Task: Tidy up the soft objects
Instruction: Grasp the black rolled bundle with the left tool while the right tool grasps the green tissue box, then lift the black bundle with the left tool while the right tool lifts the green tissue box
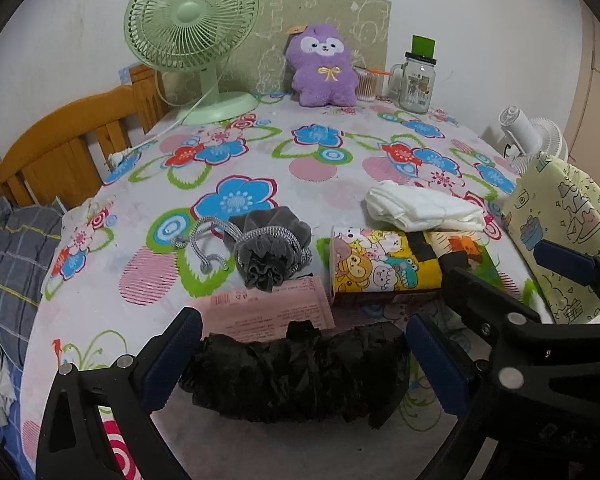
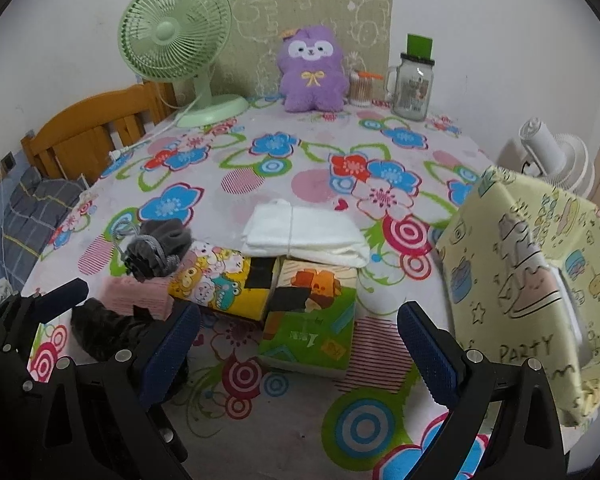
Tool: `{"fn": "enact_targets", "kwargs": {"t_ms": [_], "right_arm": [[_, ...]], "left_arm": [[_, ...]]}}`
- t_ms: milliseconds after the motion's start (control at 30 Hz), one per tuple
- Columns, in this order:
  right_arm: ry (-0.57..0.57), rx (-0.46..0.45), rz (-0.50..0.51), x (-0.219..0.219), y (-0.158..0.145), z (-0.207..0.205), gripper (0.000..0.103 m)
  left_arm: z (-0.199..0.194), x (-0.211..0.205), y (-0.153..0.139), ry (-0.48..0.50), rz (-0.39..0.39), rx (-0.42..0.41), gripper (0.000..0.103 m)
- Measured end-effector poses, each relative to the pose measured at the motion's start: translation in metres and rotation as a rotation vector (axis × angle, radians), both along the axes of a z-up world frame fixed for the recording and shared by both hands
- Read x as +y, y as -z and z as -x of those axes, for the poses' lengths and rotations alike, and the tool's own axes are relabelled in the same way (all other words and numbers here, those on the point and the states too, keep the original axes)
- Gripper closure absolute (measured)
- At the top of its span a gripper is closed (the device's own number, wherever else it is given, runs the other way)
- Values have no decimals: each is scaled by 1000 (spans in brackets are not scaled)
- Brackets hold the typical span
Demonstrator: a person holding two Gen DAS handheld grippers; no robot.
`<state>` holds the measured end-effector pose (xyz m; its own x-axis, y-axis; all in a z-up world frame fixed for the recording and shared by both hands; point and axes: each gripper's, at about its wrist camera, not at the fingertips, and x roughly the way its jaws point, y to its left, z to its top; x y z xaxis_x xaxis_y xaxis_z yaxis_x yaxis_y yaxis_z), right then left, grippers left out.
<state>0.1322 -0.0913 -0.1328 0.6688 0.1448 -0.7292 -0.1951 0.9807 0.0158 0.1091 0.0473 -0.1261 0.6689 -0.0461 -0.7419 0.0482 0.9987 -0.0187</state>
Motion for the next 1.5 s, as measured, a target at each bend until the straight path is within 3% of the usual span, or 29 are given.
{"fn": "enact_targets", "kwargs": {"t_ms": [233,533,733,800,1500], "right_arm": [[0,49,25,2,17,-10,3],[17,116,-13,-2,30,-20,3],[-2,148,-15,0,36,-19,27],[-4,143,-7,2,35,-18,42],[-13,98,-20,-2,15,11,45]], "left_arm": [[0,-4,12,-2,-6,34,0],[-1,-7,16,-22,-21,39,2],[-1,-14,19,-19,-65,36,3],[-1,-16,20,-15,-67,36,3],[20,-22,8,-8,-38,9,14]]}}
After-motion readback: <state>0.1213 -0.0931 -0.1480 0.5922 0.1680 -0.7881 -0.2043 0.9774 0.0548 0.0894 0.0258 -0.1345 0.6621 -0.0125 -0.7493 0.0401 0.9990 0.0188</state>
